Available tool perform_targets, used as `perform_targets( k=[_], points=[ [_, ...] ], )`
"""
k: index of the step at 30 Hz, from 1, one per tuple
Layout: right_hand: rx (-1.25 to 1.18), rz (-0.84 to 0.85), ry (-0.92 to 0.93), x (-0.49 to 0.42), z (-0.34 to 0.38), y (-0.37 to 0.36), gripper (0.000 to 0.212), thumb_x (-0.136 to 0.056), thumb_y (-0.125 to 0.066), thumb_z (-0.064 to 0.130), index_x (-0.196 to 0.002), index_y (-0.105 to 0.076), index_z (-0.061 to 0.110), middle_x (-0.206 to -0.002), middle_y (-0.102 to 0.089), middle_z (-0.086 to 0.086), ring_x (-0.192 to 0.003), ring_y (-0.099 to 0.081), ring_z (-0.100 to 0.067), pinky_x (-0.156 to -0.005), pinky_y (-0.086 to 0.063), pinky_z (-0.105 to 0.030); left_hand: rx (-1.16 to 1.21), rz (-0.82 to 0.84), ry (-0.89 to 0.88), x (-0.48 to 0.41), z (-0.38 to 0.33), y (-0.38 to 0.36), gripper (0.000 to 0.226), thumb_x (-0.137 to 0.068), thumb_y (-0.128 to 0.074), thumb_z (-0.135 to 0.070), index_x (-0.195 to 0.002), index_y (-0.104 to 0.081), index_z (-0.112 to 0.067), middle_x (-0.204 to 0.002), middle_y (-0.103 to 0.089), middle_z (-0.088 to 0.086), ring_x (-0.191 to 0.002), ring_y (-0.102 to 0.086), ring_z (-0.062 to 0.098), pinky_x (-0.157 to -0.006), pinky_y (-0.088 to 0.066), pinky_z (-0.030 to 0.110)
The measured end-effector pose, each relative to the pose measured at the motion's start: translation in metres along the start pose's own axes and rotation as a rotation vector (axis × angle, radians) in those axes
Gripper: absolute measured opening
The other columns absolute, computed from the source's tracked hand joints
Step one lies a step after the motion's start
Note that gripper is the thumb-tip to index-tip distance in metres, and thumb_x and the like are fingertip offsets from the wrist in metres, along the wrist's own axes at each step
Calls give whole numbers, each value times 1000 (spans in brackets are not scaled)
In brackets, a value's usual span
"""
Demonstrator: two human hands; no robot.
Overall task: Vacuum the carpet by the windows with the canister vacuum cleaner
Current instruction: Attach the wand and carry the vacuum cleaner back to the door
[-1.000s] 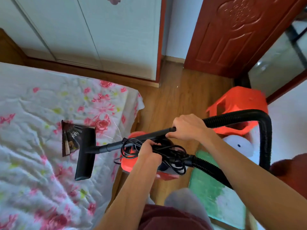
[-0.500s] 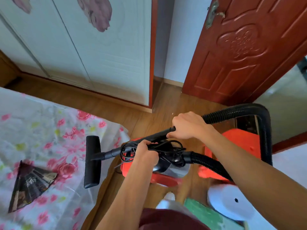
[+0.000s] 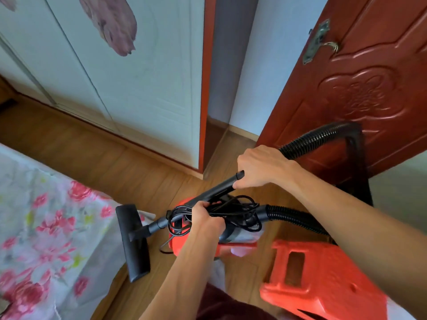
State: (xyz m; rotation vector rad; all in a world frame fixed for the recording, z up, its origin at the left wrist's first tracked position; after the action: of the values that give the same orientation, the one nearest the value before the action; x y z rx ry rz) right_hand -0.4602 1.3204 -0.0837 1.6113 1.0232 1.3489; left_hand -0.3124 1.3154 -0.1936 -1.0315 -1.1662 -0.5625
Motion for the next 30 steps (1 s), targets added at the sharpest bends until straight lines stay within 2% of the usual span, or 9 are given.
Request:
perform_targets(
  k=[2,5,8,13,19,24,26,28,30],
  points=[
    [-17,53,3,-23,-28,-4,49,-81,-60,59,-58,-45,19,-58,-47,4,-49,-45,-15,-45,-34,-26,47,-26,16,-27,2,-26,16,-89,-44,-7,-75,-51,-7,-76,-57,9,-67,-55,26,-71,-48,34],
    [-10,80,6,-63,-71,-7,46,-80,-60,56,-58,-45,18,-57,-47,4,-47,-45,-16,-43,-35,-26,96,16,24,-59,-1,-67,15,-89,-45,-7,-78,-54,-8,-74,-56,8,-70,-54,24,-82,-50,30],
    [17,104,47,-93,-98,-4,46,-81,-61,52,-59,-41,17,-58,-44,3,-46,-41,-16,-43,-33,-26,160,6,53,-78,-2,-94,23,-93,-43,-8,-71,-49,-9,-69,-52,5,-62,-50,20,-63,-47,28],
    [98,103,185,-154,-133,7,45,-84,-60,47,-61,-35,18,-62,-40,3,-49,-36,-14,-43,-28,-27,210,-51,80,-93,-6,-157,29,-96,-42,-10,-68,-49,-11,-67,-54,2,-58,-50,18,-48,-39,29],
    [125,106,355,-219,-176,-2,46,-84,-61,47,-59,-34,18,-61,-39,3,-50,-37,-16,-50,-36,-29,490,-68,18,-142,-8,-215,23,-93,-42,-9,-70,-46,-10,-71,-50,4,-59,-49,20,-55,-42,31],
    [198,91,555,-268,-230,-22,47,-88,-55,49,-60,-33,18,-62,-36,4,-62,-45,-24,-46,-22,-29,581,-85,-53,-177,9,-276,27,-97,-40,-11,-69,-41,-12,-66,-43,2,-59,-43,20,-56,-38,33],
    [221,95,625,-286,-252,-23,47,-89,-54,47,-60,-32,18,-62,-35,5,-65,-46,-24,-50,-26,-30,641,-112,-131,-199,16,-294,24,-93,-40,-10,-70,-42,-11,-68,-45,5,-62,-46,22,-65,-44,35],
    [221,79,683,-301,-271,-27,45,-89,-55,45,-64,-38,12,-64,-41,4,-67,-49,-26,-57,-33,-31,617,-124,-148,-212,19,-312,16,-87,-43,-8,-72,-46,-10,-73,-50,7,-67,-49,26,-71,-46,37],
    [220,68,754,-316,-287,-31,35,-89,-56,45,-74,-53,14,-73,-55,-2,-75,-60,-30,-61,-39,-32,661,-126,-126,-226,21,-331,16,-90,-44,-9,-74,-48,-9,-74,-54,8,-68,-51,27,-66,-43,38]
  ],
)
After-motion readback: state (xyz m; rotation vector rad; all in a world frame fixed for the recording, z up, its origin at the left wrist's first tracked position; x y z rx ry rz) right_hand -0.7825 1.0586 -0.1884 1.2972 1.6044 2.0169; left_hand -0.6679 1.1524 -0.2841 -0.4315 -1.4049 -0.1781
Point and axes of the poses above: each hand's wrist, its own x-axis away from the middle knuckle, its own y-axis out of the back of the hand, z = x × y, the point moved 2 cm from there along -x, towards the middle knuckle
